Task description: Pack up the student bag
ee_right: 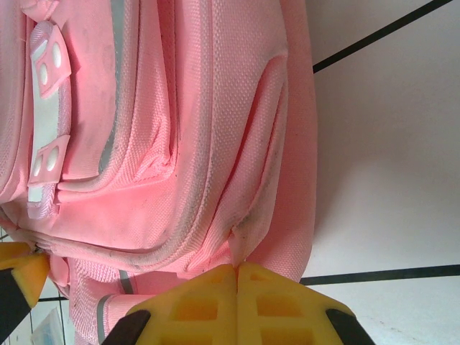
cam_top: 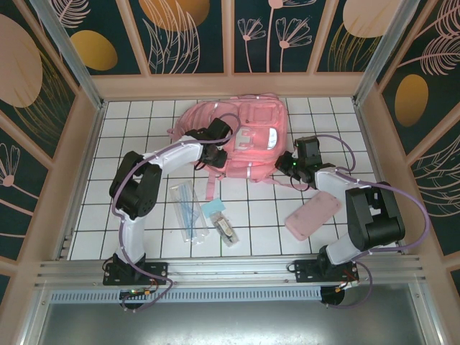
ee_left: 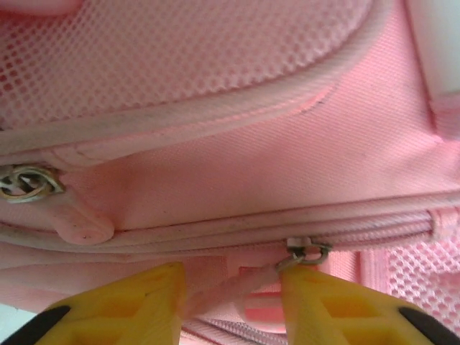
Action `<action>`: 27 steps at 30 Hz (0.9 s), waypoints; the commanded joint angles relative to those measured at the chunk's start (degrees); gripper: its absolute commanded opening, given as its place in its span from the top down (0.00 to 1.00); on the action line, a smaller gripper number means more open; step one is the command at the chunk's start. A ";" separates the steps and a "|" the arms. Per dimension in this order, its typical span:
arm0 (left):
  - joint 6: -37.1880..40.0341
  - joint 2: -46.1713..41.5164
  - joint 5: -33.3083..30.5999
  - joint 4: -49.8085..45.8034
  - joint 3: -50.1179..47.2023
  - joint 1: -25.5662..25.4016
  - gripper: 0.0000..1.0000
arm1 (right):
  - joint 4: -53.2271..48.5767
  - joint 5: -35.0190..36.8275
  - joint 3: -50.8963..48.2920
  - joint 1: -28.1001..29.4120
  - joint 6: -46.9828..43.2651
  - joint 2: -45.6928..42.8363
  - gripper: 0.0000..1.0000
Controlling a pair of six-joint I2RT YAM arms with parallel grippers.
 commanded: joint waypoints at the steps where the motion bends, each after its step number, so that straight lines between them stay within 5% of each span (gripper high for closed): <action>1: -0.80 2.12 -1.50 1.92 -0.13 0.49 0.70 | -1.53 0.26 2.12 -0.45 -1.34 -0.51 1.00; 9: -0.02 1.29 1.60 5.31 -2.54 1.34 1.00 | -2.45 1.90 1.08 -1.85 -2.04 -2.24 1.00; 27: 3.61 -4.58 -1.74 6.13 -6.51 4.19 1.00 | -4.72 1.96 0.65 -13.39 -9.22 -3.74 1.00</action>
